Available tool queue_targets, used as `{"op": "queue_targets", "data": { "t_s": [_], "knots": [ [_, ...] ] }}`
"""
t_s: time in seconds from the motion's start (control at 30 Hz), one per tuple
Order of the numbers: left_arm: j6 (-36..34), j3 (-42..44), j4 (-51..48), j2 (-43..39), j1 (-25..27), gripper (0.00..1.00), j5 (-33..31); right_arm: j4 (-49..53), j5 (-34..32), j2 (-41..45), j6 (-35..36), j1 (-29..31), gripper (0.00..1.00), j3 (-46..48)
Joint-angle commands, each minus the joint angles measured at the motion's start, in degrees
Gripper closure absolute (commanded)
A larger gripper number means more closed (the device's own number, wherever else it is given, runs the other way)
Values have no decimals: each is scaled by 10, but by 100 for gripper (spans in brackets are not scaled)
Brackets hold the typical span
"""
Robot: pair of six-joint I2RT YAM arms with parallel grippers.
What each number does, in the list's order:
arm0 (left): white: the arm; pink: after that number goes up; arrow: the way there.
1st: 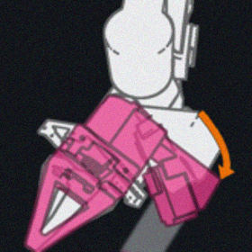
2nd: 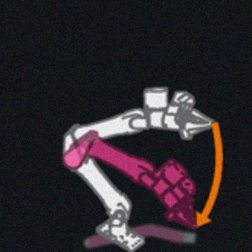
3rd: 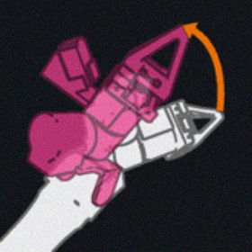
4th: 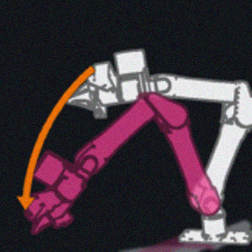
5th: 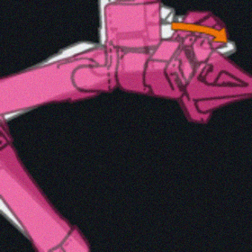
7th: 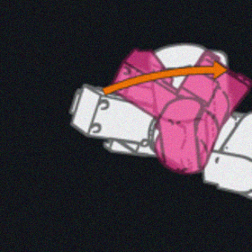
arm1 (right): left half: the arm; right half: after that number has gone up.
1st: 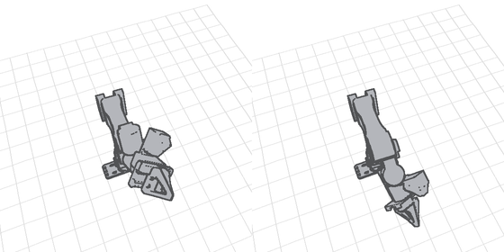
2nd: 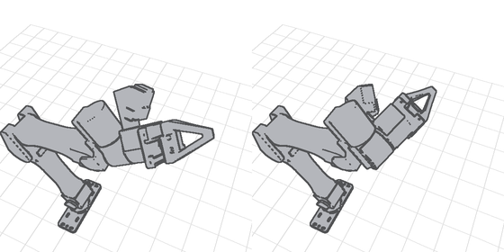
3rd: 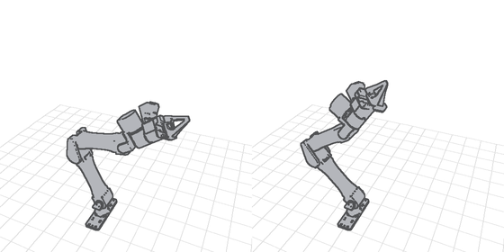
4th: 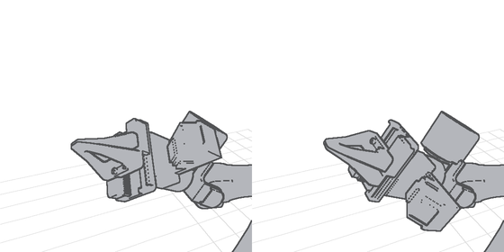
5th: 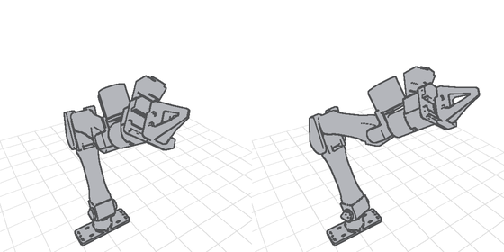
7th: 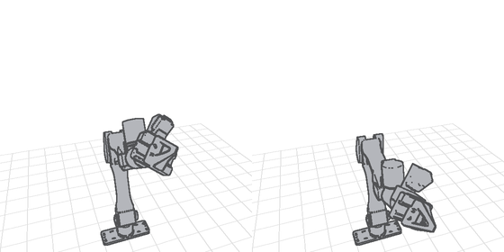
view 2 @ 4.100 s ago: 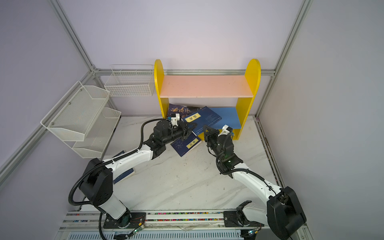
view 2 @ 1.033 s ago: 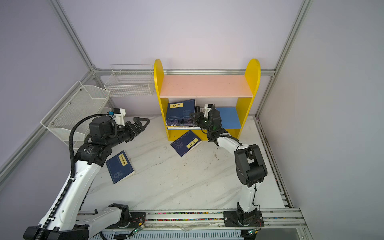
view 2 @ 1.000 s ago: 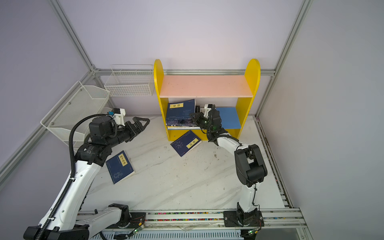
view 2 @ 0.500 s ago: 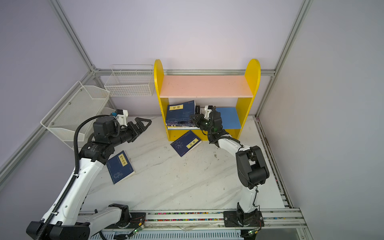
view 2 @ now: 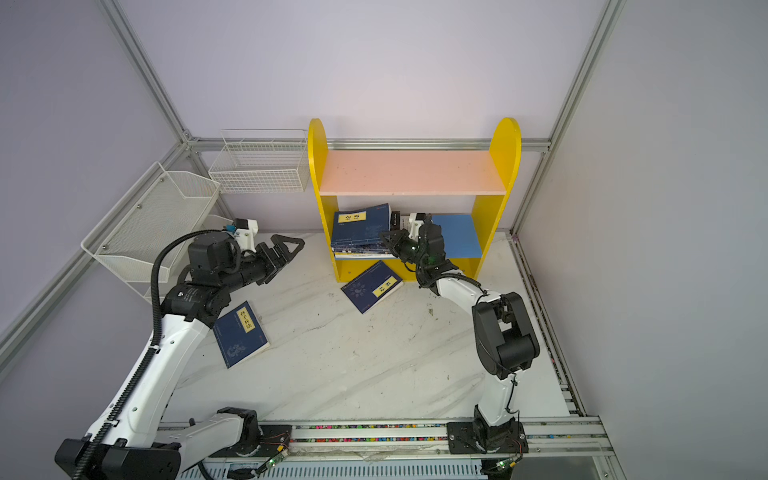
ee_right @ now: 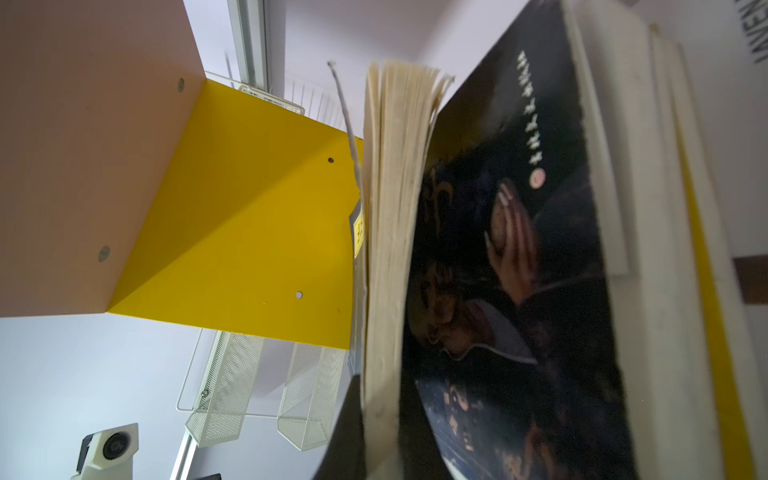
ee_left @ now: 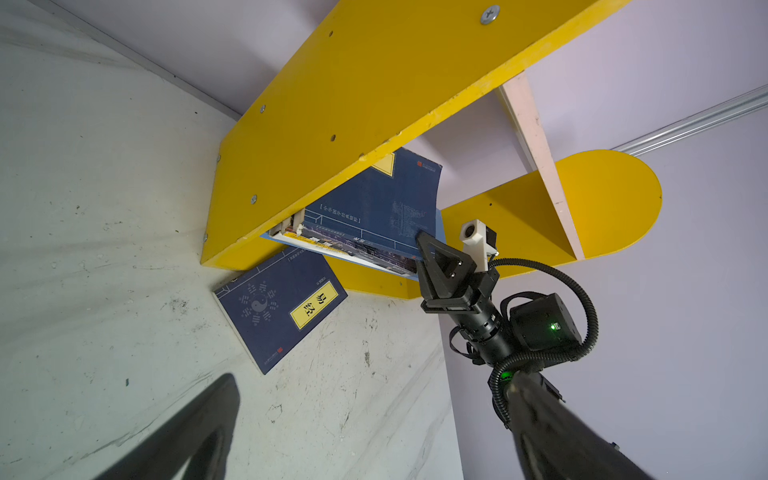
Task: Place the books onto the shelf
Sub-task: 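Push the blue book flat onto the stack with the right gripper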
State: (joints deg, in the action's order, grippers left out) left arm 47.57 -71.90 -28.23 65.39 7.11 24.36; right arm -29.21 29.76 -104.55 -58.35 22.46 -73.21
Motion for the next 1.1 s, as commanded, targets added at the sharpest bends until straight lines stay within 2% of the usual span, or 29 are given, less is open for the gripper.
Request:
{"op": "queue_targets", "data": {
  "t_s": [0.0, 0.13, 0.57, 0.77, 1.07],
  "knots": [
    [9, 22, 28, -1, -5, 0, 15, 53, -11, 16, 43, 10, 95, -25],
    [12, 28, 34, -3, -5, 0, 13, 121, -32, 16, 85, 20, 93, -55],
    [20, 45, 45, -3, -6, 0, 15, 235, -71, 10, 157, 37, 83, -99],
    [23, 51, 49, -5, -6, 0, 17, 290, -85, -7, 197, 47, 74, -133],
    [21, 54, 48, -5, -7, 0, 18, 341, -123, -20, 243, 55, 55, -174]
  ]
}}
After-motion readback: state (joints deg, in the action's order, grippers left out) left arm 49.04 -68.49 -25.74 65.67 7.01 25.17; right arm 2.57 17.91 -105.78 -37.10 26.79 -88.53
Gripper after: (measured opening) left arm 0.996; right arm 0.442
